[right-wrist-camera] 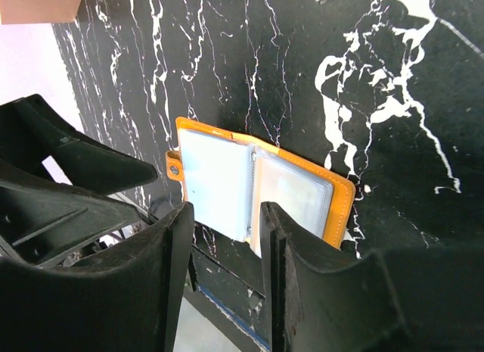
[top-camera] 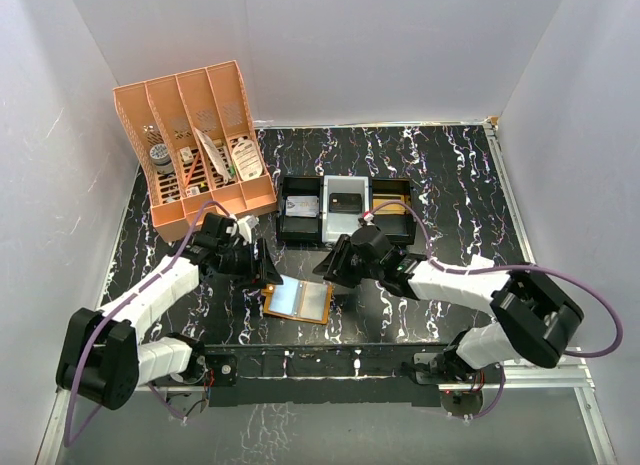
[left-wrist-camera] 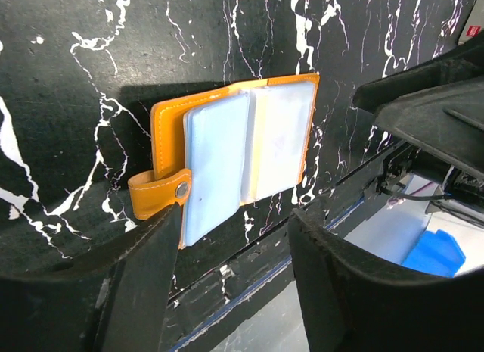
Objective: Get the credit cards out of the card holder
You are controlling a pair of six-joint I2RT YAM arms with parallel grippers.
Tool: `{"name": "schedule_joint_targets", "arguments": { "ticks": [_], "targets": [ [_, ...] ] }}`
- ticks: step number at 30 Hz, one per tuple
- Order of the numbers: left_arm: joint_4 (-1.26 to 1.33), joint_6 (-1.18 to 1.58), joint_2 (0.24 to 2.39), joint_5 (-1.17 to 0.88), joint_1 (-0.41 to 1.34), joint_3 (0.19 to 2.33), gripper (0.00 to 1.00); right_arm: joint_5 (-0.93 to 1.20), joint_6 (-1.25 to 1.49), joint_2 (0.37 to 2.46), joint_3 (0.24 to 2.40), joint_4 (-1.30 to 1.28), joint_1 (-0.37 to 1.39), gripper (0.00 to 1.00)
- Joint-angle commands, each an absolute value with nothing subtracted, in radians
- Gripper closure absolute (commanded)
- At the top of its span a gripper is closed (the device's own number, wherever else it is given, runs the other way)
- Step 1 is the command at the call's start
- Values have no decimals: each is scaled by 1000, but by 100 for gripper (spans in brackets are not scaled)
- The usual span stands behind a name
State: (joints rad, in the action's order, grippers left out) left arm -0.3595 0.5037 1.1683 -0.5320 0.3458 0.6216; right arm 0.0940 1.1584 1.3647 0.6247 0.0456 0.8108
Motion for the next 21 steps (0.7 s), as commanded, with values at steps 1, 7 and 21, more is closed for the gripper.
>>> {"name": "schedule_joint_targets", "arguments": {
  "ticks": [1,7,21],
  "targets": [
    [-371,520,1170,-542,379,653,48,132,1214,1404,611,147,824,63],
    [-338,541,1208,-534,471,665,56,142,1234,1421,595,149,830,65],
    [-363,499,1356,-411,509,656,59,213,1235,1517,598,161,830,71]
  ]
}}
